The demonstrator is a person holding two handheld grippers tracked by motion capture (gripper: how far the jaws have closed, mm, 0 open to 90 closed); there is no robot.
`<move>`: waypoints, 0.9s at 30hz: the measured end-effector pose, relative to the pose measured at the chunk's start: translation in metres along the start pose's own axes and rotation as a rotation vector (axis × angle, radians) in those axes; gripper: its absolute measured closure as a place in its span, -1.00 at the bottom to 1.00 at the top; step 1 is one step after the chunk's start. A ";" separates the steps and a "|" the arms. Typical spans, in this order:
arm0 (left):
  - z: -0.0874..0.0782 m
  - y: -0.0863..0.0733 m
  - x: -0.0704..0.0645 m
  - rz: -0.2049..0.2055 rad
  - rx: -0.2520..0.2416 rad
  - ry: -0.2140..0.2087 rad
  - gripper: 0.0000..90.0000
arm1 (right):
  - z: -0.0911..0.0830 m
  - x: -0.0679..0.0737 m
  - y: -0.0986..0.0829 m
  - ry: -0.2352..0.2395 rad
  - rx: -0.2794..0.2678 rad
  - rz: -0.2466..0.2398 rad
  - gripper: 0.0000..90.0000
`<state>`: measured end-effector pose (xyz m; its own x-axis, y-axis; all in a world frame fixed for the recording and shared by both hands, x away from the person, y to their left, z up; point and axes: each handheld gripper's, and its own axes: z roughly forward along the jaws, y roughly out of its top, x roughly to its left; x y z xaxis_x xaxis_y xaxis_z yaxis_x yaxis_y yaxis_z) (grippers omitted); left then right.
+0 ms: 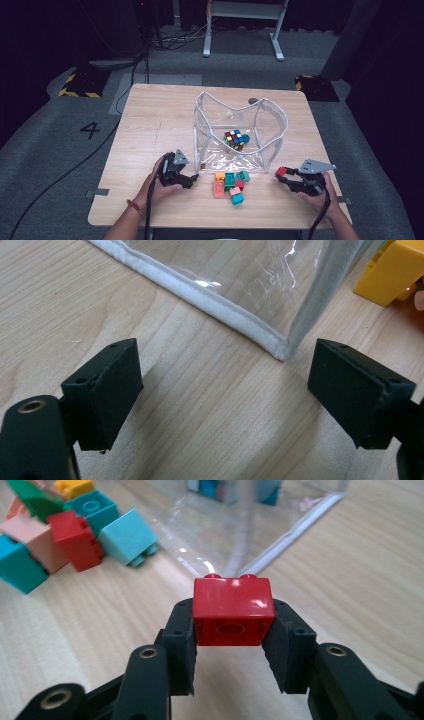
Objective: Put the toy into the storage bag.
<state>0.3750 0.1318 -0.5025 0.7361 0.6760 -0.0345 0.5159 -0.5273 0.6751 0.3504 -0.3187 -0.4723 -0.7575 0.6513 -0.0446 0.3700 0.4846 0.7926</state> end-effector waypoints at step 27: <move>-0.001 0.000 0.000 0.005 0.003 0.013 -0.68 | -0.017 -0.087 0.067 -0.174 -0.141 0.051 0.32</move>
<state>0.3751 0.1322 -0.5019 0.7330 0.6799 -0.0211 0.5133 -0.5326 0.6729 0.4319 -0.3527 -0.4052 -0.6309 0.7698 -0.0968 0.3176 0.3700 0.8730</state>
